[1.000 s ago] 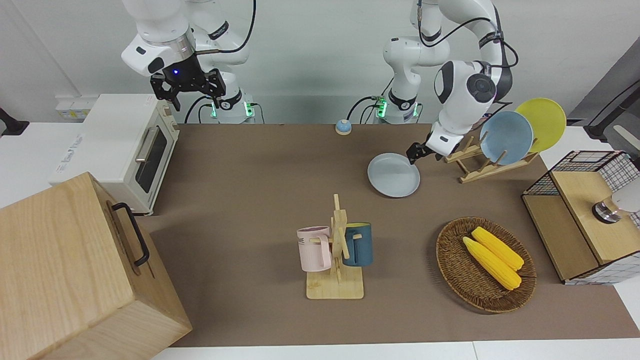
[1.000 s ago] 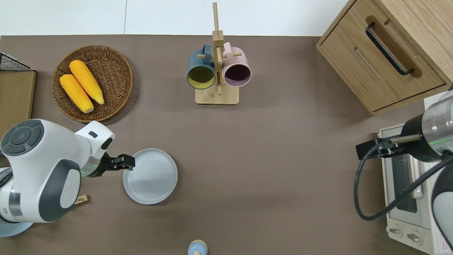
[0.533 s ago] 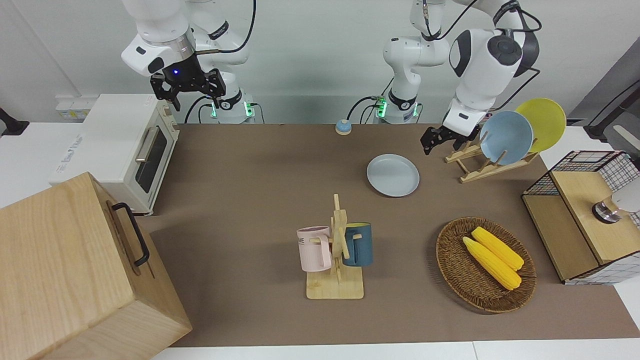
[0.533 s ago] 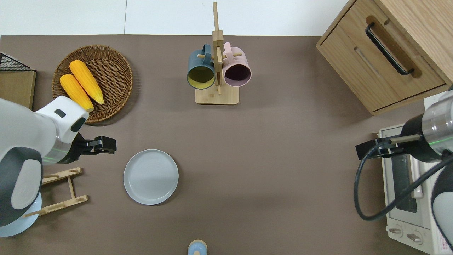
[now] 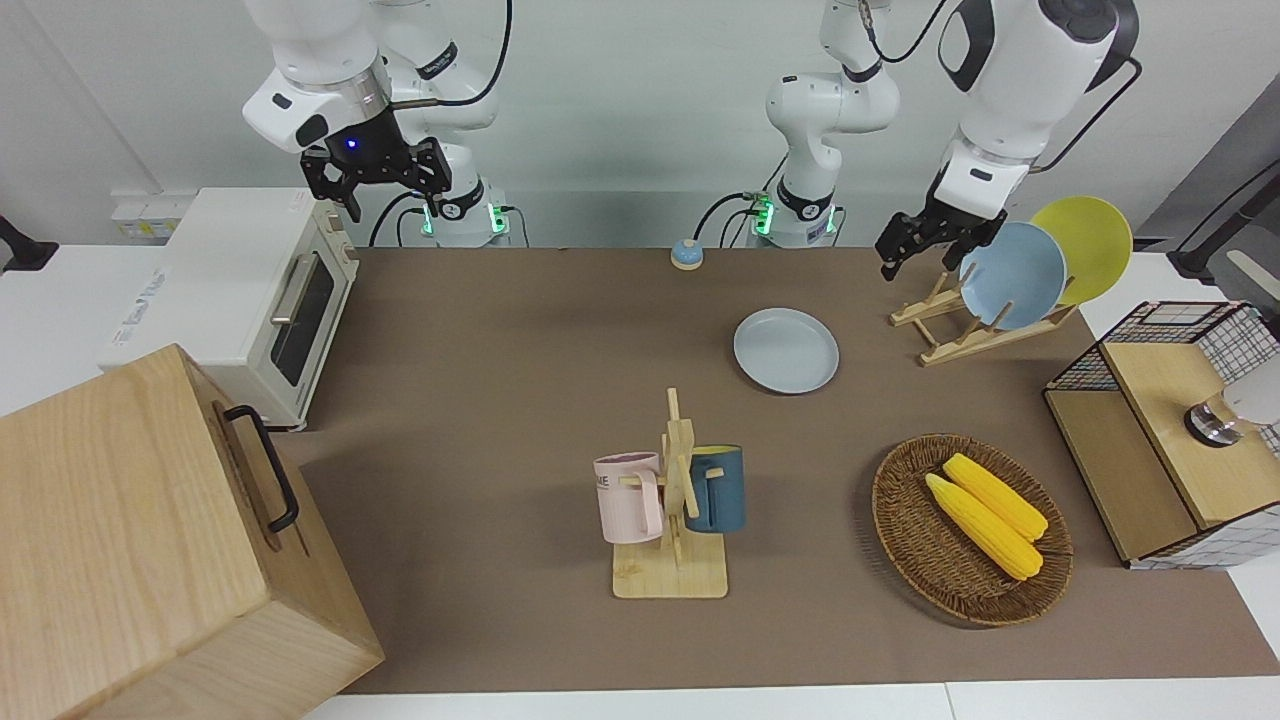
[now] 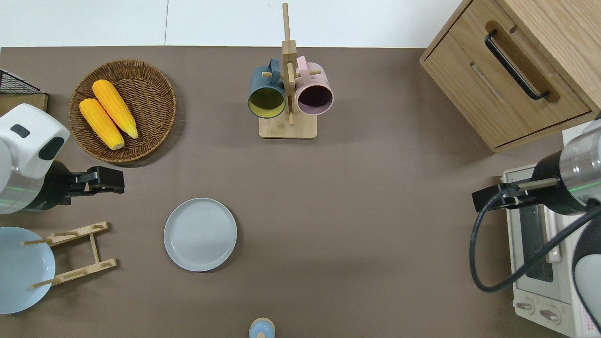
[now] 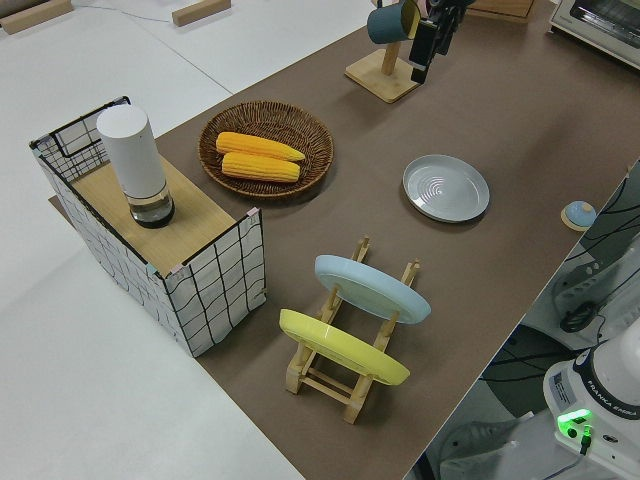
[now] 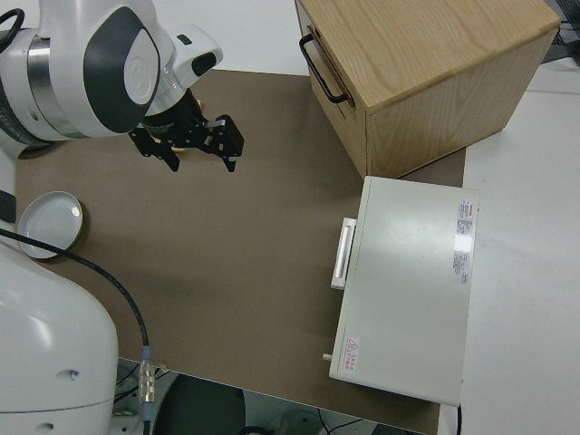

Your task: Pick gray plate from low plate rack and place it on table with left arm

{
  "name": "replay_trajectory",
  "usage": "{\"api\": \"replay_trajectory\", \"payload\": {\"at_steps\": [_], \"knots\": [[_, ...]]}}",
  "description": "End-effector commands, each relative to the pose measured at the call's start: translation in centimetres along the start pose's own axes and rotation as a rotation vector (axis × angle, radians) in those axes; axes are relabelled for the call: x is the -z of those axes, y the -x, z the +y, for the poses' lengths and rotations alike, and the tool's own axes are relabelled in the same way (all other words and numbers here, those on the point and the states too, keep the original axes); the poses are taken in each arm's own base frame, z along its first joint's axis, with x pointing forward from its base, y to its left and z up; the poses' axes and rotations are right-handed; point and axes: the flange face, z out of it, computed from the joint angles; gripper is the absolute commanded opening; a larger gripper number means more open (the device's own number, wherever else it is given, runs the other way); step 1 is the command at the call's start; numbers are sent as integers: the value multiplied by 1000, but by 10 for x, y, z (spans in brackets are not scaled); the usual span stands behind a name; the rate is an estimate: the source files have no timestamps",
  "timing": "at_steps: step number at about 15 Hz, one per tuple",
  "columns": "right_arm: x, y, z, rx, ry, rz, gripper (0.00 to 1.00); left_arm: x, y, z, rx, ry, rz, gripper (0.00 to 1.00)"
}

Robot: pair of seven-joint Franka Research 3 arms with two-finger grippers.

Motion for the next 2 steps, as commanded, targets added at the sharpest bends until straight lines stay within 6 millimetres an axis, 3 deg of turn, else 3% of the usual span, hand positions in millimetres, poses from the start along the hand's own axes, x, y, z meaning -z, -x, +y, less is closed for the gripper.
{"api": "replay_trajectory", "payload": {"at_steps": [1, 2], "knots": [[4, 3, 4, -4, -3, -5, 987, 14, -10, 12, -6, -7, -54, 991], [4, 3, 4, -4, -3, -5, 990, 14, -10, 12, -7, -6, -53, 993]]}}
